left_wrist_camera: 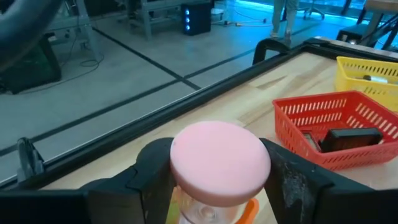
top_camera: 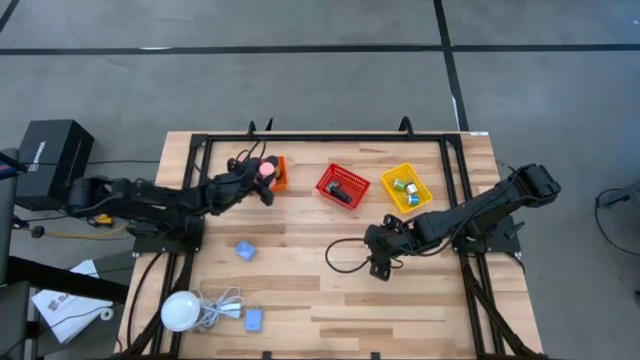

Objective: Pick & Place Office items
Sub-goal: Put the pink hourglass into the orange bin, then put the top light blue charger adapter into the yellow bin

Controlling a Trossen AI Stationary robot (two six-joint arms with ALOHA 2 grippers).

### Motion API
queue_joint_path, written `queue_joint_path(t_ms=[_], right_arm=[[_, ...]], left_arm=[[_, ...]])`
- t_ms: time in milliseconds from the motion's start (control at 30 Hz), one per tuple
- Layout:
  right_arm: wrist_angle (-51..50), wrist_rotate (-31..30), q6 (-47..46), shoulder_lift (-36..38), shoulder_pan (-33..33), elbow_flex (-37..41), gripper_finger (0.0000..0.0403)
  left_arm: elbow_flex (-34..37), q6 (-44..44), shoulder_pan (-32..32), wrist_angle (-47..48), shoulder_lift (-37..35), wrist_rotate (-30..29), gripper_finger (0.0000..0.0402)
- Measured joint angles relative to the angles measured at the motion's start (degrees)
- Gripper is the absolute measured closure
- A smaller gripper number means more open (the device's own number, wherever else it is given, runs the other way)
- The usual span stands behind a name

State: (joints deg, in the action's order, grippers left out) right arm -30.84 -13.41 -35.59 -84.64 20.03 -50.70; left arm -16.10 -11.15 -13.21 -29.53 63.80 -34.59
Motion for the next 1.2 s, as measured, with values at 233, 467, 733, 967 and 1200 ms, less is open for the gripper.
queue_joint_path(t_ms=[233, 467, 733, 967, 1200], right_arm=[[0.0, 0.0, 0.0, 0.0, 0.0, 0.0, 0.0168], [0.0, -0.1, 0.0, 0.0, 0.2, 0.0, 0.0168], [0.1, -0.1, 0.0, 0.0, 0.2, 0.0, 0.0168], [0.1, -0.1, 0.0, 0.0, 0.2, 0.0, 0.0168], [0.2, -0.1, 0.0, 0.0, 0.2, 0.0, 0.0168]], left_arm=[[0.1, 0.2, 0.0, 0.6, 2.4, -4.7, 0.0203], [0.1, 0.1, 0.0, 0.5, 3.9, -5.6, 0.0189], [0.1, -1.5, -0.1, 0.6, 4.6, -1.6, 0.0177], [0.1, -1.5, -0.1, 0.6, 4.6, -1.6, 0.0138], [0.0, -1.2, -0.1, 0.0, 2.6, -1.6, 0.0137]])
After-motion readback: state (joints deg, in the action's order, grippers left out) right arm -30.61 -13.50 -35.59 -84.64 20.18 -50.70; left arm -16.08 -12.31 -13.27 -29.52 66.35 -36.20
